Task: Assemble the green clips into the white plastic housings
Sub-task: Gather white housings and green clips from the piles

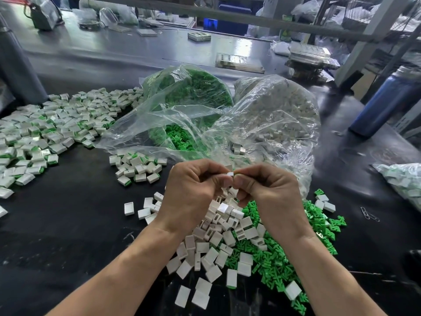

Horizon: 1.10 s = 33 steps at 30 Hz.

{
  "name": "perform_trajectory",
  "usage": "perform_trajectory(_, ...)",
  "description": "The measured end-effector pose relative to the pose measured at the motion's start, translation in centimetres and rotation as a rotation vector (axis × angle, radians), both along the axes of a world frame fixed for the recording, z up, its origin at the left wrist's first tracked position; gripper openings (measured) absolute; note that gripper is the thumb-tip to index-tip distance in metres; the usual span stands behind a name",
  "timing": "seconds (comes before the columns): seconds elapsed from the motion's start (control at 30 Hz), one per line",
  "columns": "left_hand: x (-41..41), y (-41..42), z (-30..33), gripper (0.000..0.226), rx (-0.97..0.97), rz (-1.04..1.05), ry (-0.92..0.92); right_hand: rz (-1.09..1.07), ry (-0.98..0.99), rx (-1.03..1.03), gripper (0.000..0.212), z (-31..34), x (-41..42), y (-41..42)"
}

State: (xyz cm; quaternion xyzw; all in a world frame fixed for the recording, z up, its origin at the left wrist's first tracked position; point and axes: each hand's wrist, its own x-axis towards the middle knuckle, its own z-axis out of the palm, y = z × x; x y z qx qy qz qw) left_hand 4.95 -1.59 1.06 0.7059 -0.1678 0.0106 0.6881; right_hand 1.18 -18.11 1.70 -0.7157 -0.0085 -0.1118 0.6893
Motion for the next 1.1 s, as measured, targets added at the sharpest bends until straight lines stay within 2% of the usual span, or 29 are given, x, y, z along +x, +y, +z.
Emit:
perform_trajectory(0.2, 0.0, -0.1, 0.2, 0.011, -0.081, -0.028, 0.033, 0.003, -0.005, 0.058, 0.016, 0.3, 0.1, 0.0)
perform_trajectory(0.3, 0.3, -0.1, 0.4, 0.014, -0.046, -0.042, 0.006, 0.010, -0.007, 0.064, 0.014, 0.6, 0.3, -0.3)
perform_trajectory(0.47, 0.6, 0.0, 0.0, 0.019, 0.053, -0.032, -0.030, -0.062, -0.056, -0.179, 0.016, 0.1, 0.3, -0.4)
perform_trajectory(0.6, 0.7, -0.2, -0.1, 0.021, 0.085, -0.037, -0.059, -0.097, -0.069, -0.253, 0.012, 0.0, 0.3, -0.4)
perform_trajectory(0.8, 0.1, -0.9, -0.2, 0.014, -0.016, 0.002, -0.033, -0.107, -0.091, -0.095, 0.014, -0.2, 0.1, 0.3)
perform_trajectory(0.9, -0.3, -1.1, 0.0, 0.019, -0.082, 0.005, -0.022, -0.110, -0.096, -0.040, 0.014, -0.2, 0.0, 0.7)
perform_trajectory(1.1, 0.1, -0.3, 0.0, 0.016, -0.067, -0.044, -0.010, -0.065, -0.074, -0.011, 0.018, 0.0, 0.0, 0.3)
